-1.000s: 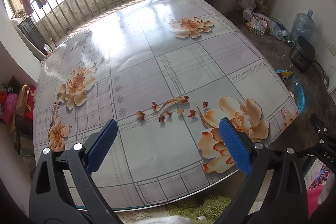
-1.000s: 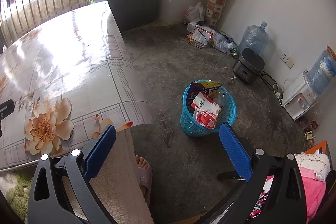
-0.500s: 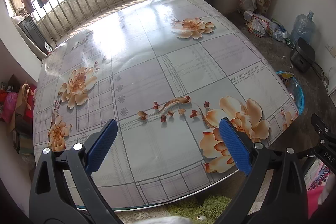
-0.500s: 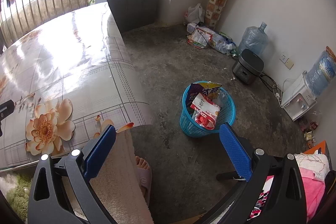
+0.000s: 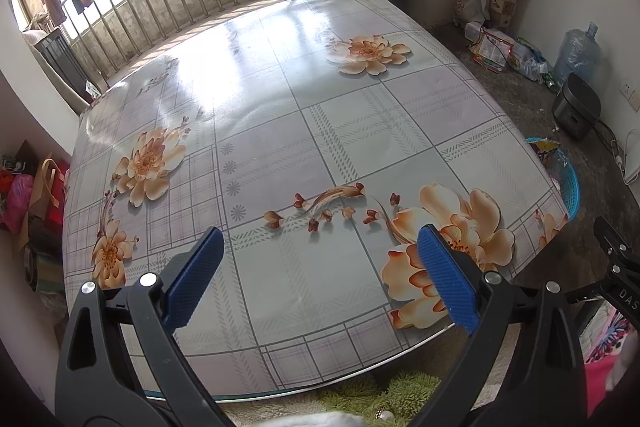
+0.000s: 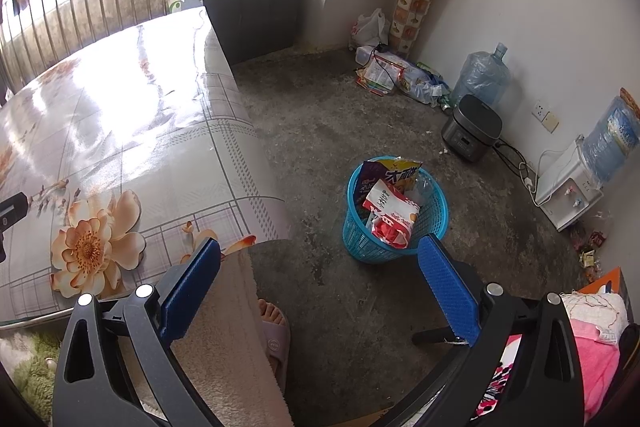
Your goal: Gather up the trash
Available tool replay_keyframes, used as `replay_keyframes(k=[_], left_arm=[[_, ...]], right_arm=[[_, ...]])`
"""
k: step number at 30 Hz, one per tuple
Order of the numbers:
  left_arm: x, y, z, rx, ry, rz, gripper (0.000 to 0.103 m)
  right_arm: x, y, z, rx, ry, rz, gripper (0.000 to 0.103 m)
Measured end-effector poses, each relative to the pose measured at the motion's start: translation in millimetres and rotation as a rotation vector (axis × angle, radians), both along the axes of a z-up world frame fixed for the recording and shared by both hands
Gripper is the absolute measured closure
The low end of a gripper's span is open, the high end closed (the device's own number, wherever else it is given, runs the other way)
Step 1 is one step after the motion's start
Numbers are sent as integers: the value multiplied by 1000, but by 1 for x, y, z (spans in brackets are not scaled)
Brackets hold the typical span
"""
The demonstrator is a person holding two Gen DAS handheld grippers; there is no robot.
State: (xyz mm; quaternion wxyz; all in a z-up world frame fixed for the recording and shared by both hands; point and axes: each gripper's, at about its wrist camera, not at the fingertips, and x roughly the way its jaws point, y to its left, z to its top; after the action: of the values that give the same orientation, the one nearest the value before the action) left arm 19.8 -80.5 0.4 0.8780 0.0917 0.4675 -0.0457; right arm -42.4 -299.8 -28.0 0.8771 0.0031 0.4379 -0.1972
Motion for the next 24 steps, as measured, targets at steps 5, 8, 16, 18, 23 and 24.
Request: replay_keyframes(k=[5, 8, 16, 18, 23, 24], left_arm=[[0, 0, 0, 0, 0, 0, 10], [0, 0, 0, 0, 0, 0, 10], [0, 0, 0, -1, 0, 0, 10], [0, 0, 0, 0, 0, 1, 10], [0, 0, 0, 0, -1, 0, 10], [0, 0, 0, 0, -1, 0, 10]], right_arm=[[0, 0, 0, 0, 0, -1, 7], [0, 0, 0, 0, -1, -1, 7], [2, 3, 3, -4, -1, 1, 7], [3, 3, 3, -4, -2, 1, 7], [3, 4, 4, -4, -2, 1, 7], [3, 5, 4, -4, -2, 1, 7]])
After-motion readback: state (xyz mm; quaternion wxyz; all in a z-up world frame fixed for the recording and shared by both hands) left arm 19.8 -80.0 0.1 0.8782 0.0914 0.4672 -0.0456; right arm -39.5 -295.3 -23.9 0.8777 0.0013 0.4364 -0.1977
